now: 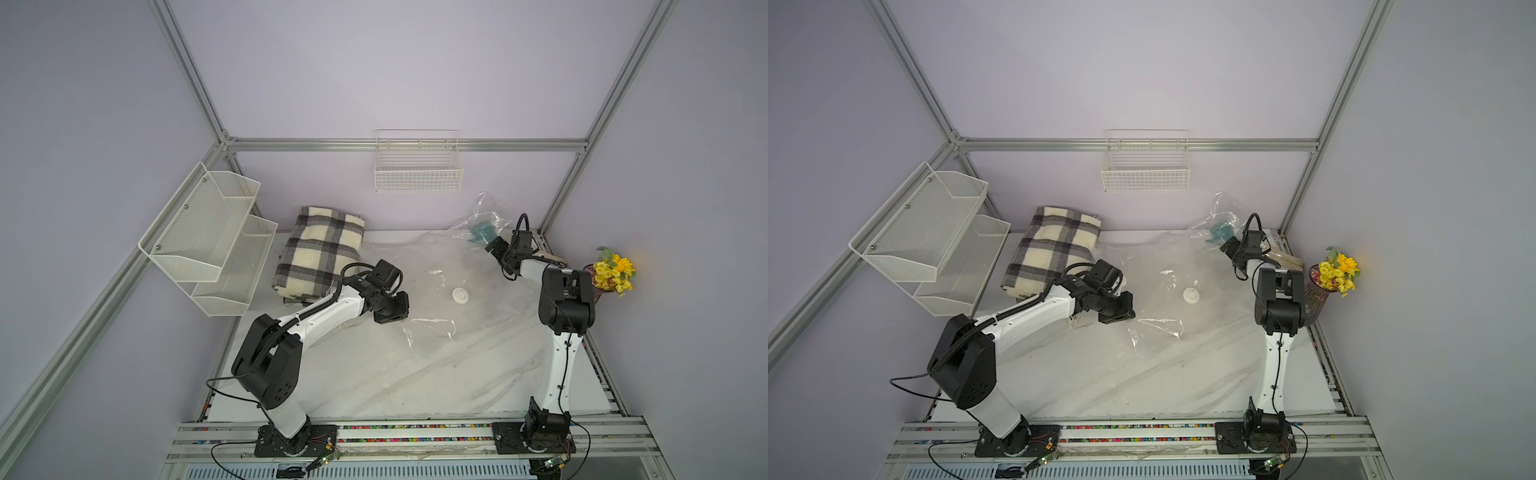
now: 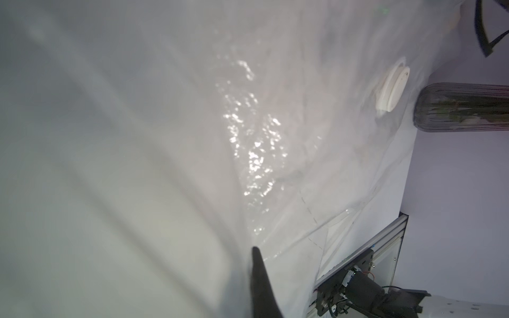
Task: Take the scarf out of the vacuum bag
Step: Adjust the vacuum bag at the center of the board.
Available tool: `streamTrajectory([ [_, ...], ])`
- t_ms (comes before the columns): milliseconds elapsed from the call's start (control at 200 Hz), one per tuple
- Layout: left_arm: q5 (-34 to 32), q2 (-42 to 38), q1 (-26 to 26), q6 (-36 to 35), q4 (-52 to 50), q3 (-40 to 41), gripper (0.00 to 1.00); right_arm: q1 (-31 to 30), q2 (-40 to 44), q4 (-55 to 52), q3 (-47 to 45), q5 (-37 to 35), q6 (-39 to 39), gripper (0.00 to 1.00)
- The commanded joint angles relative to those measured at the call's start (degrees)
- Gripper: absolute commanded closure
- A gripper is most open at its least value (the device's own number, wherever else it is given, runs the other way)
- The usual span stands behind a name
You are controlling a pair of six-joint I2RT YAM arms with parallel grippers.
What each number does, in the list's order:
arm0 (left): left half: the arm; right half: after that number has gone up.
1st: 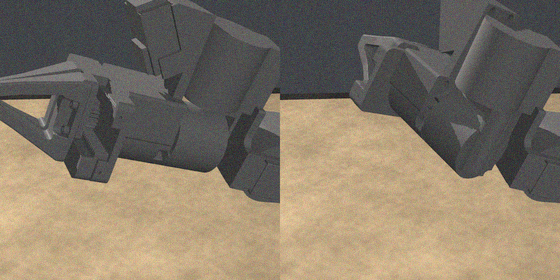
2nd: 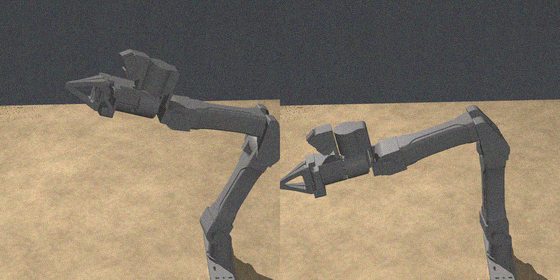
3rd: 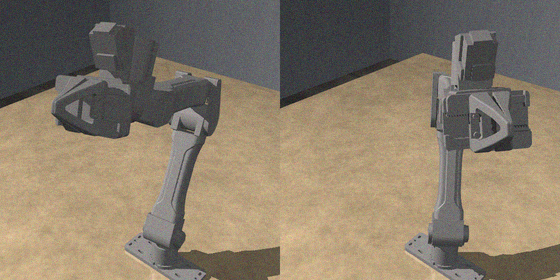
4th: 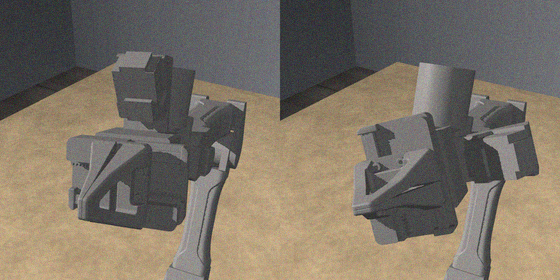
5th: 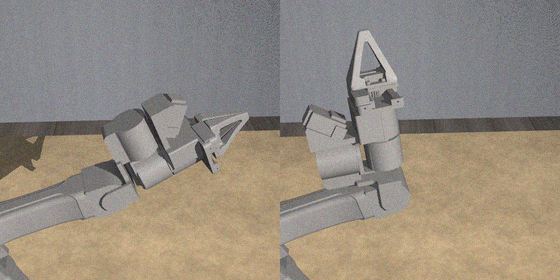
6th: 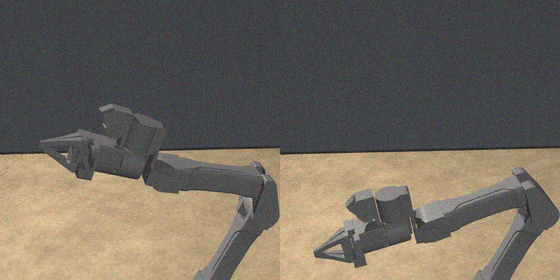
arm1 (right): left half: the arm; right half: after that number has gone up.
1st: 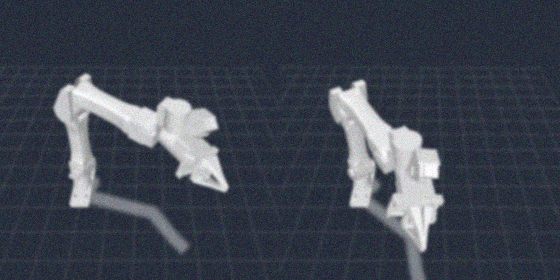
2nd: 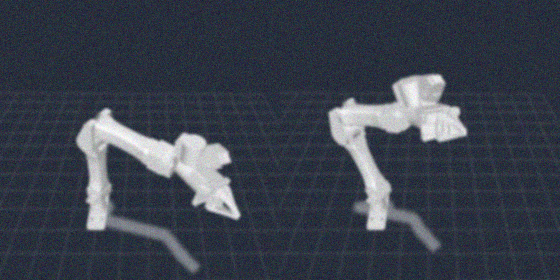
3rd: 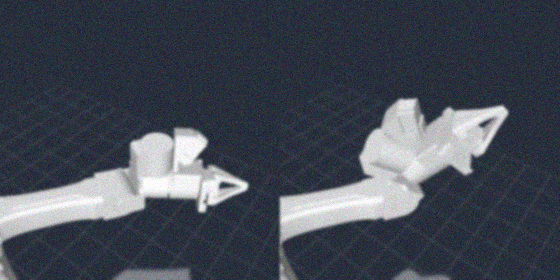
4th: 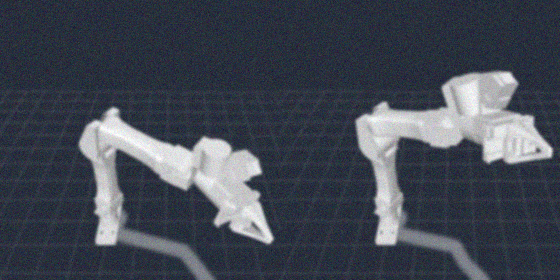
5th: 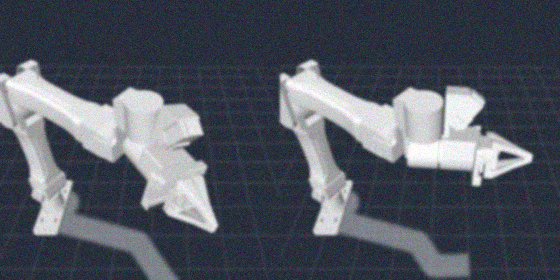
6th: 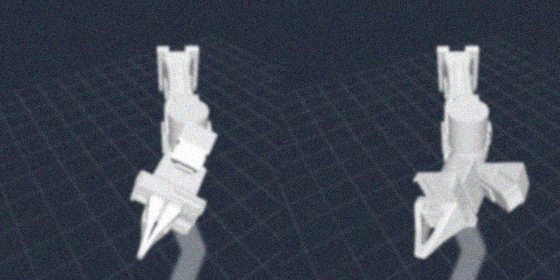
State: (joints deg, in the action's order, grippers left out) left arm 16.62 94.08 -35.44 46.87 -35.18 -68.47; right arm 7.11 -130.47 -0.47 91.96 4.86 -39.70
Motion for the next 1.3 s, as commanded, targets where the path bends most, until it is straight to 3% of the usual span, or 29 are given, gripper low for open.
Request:
streamTrajectory([
  [0, 0.83, -3.22, 0.95, 2.9, 3.96, 6.79, 1.0, 1.84, -3.81, -8.21, 2.79, -2.09, 0.83, 0.03],
  [135, 1.72, -2.63, 1.23, 4.58, 8.54, 13.12, 1.0, 3.21, -4.81, -9.76, 4.87, -0.96, 0.77, 0.03],
  [260, 3.05, 0.97, 1.77, 4.33, 10.11, 14.11, 1.0, 3.45, -5.58, -11.41, 7.25, -0.25, 1.27, 0.03],
  [470, 3.93, 7.84, 2.48, 3.31, 9.9, 11.37, 0.47, 3.44, -1.12, -7.56, 6.96, 2.27, 1.72, 0.03],
  [695, 2.23, 7.86, 2.48, 3.62, 10.63, 11.64, 0.27, 1.07, 14.7, 19.82, -9.61, 15.14, 1.67, 0.03],
  [940, -4.14, -3.66, 2.56, 4.37, 6.85, 10.22, 0.16, -10.66, 24.59, 25.18, -21.97, 17.08, -6.16, 0.03],
  [970, -5.46, -5.86, 2.63, 4.3, 5.45, 9.65, 0.05, -12.46, 25.11, 25.52, -23.34, 16.94, -6.66, 0.03],
  [1000, -6.75, -8.08, 2.68, 4.07, 3.96, 8.92, 0.0, -14.33, 25.26, 25.89, -24.29, 17.12, -6.93, 0.03],
  [1125, -12.55, -19.16, 3.52, 1.73, -1.54, 6.66, 0.0, -21.41, 24.16, 26.51, -25.75, 19.51, -4.98, 0.03],
  [1295, -25.04, -33.77, 7.94, -1.61, -11.86, 4.11, 0.0, -25.0, 20.7, 27.91, -25.94, 21.37, -4.63, 0.03],
])
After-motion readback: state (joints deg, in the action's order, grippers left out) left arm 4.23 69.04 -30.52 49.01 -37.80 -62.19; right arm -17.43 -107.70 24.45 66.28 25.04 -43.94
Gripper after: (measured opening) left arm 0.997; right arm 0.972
